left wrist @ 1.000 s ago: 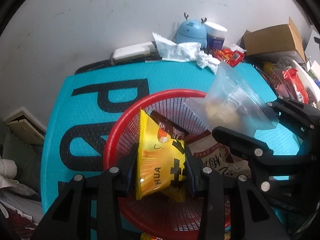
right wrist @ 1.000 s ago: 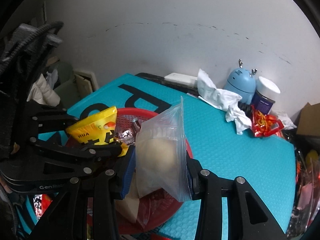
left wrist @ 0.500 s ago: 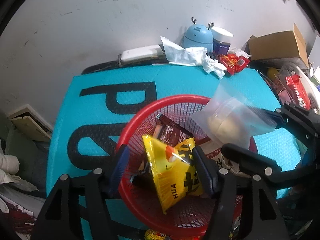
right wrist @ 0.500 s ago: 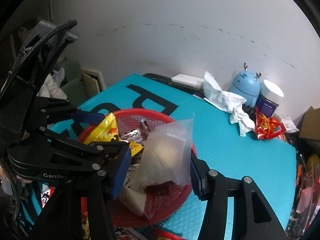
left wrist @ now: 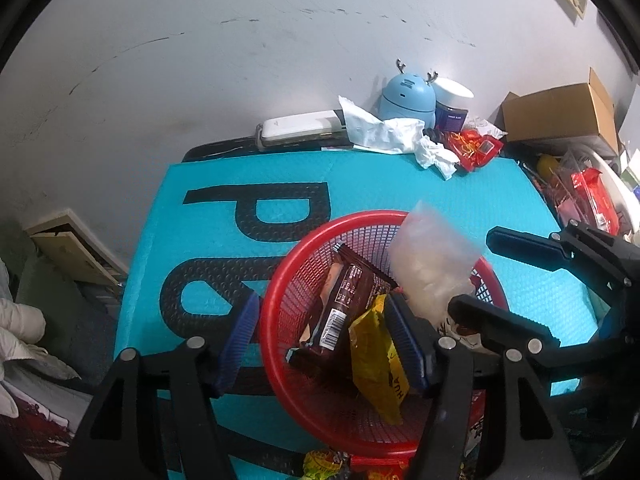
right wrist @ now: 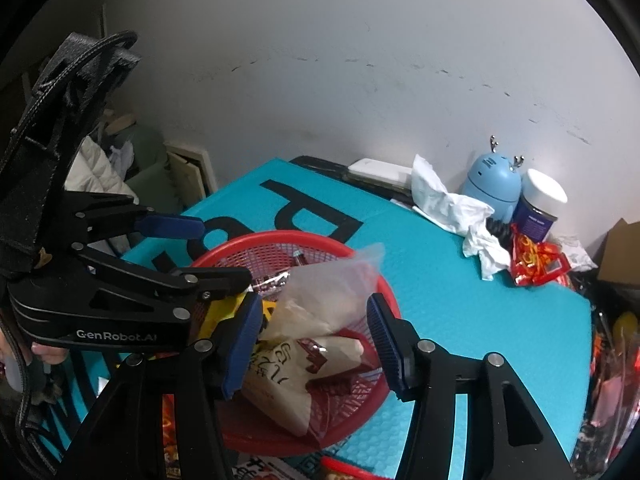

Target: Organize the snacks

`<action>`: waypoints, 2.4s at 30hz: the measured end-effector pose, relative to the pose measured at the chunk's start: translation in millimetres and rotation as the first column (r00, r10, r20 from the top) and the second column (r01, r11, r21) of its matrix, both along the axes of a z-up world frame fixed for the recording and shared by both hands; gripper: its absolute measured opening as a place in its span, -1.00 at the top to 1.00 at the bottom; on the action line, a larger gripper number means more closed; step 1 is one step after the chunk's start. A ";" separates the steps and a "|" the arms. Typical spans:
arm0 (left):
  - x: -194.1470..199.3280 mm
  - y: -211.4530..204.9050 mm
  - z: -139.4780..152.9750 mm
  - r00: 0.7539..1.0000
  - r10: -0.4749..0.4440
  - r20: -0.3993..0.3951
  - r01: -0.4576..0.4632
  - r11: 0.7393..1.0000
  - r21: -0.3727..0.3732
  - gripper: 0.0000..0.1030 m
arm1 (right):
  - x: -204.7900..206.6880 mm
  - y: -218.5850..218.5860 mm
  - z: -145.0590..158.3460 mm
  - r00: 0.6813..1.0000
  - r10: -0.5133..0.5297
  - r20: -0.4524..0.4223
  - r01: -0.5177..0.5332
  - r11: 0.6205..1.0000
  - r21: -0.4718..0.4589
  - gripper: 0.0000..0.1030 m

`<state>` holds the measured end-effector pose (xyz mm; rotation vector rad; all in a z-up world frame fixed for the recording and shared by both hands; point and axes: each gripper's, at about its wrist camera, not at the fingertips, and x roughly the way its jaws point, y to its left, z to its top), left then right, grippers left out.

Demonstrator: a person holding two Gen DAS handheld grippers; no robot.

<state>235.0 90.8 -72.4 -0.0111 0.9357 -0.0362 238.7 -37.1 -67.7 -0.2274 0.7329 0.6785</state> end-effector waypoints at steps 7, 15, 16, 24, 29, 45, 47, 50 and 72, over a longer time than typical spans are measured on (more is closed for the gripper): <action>-10.5 -1.4 17.6 0.999 0.005 0.033 -0.005 1.000 -0.002 -0.24 | -4.8 -6.1 12.2 0.999 -0.032 0.009 0.032 0.999 0.022 -0.05; -35.2 -8.3 54.4 0.994 -0.003 0.114 0.004 1.000 -0.006 -0.24 | -27.7 -18.7 47.1 0.995 -0.073 0.062 0.069 0.996 0.060 -0.05; -39.1 -9.9 59.5 0.992 -0.007 0.125 0.008 1.000 -0.006 -0.24 | -30.3 -19.9 51.4 0.995 -0.076 0.071 0.071 0.995 0.064 -0.05; -75.0 -23.6 98.4 0.977 -0.031 0.213 0.031 1.000 0.006 -0.24 | -64.8 -34.8 89.9 0.983 -0.104 0.148 0.090 0.991 0.099 -0.05; -101.2 -32.5 120.4 0.960 -0.046 0.275 0.046 0.999 0.007 -0.24 | -86.7 -47.3 110.2 0.974 -0.130 0.187 0.106 0.986 0.131 -0.05; -183.6 -60.1 161.1 0.915 -0.110 0.389 0.113 0.993 0.014 -0.24 | -170.1 -78.1 144.0 0.945 -0.185 0.269 0.138 0.973 0.183 -0.11; -193.6 -63.3 163.4 0.909 -0.119 0.400 0.124 0.992 0.013 -0.24 | -179.9 -81.1 145.2 0.942 -0.194 0.275 0.145 0.971 0.188 -0.11; -207.2 -68.2 165.9 0.900 -0.134 0.416 0.142 0.990 0.011 -0.24 | -194.3 -85.6 146.4 0.939 -0.203 0.279 0.152 0.969 0.192 -0.12; -258.7 -80.7 141.9 0.901 -0.146 0.408 0.181 0.982 -0.049 -0.59 | -266.6 -111.6 128.7 0.920 -0.292 0.260 0.238 0.946 0.220 -0.51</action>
